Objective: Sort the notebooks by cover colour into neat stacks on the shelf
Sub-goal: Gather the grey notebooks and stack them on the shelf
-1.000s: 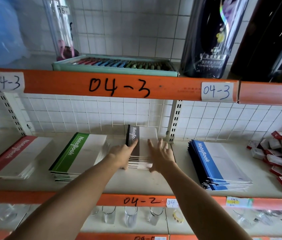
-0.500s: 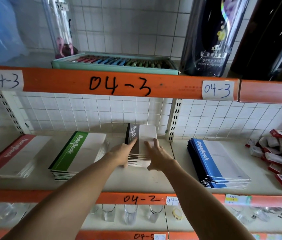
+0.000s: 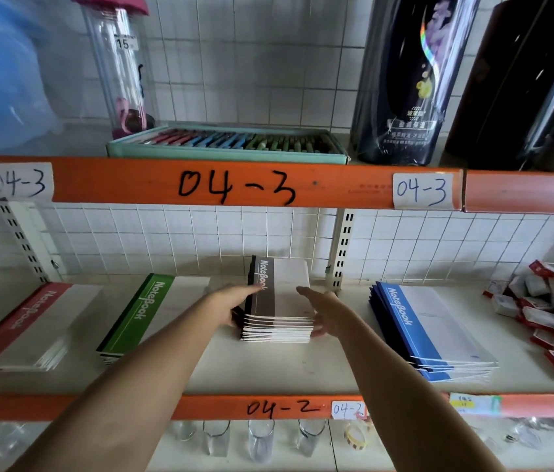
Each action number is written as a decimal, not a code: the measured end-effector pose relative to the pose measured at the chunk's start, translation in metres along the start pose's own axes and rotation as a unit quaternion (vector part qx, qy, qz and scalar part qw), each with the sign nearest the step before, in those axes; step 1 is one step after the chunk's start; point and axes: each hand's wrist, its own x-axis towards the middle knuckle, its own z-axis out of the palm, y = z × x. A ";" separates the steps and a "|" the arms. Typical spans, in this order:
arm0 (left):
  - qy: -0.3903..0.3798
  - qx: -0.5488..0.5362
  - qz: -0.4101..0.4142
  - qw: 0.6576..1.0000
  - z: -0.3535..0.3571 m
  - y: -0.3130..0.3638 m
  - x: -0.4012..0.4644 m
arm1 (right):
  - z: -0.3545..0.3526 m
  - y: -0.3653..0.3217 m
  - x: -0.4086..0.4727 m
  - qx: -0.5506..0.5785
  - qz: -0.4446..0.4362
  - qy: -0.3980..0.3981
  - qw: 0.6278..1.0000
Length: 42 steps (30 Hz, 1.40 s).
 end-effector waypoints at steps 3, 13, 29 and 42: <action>0.002 0.006 -0.014 1.000 0.003 -0.003 0.004 | 0.002 -0.003 0.000 -0.007 0.015 -0.006 1.000; 0.001 0.052 -0.059 0.997 -0.008 0.006 0.017 | 0.006 -0.012 0.007 -0.041 0.063 -0.008 0.997; 0.010 0.018 -0.062 0.998 -0.014 -0.005 0.007 | 0.010 -0.004 0.008 -0.089 0.118 -0.051 0.988; 0.001 0.038 -0.078 0.996 -0.009 -0.032 -0.044 | 0.005 0.015 -0.038 -0.138 0.101 -0.084 0.982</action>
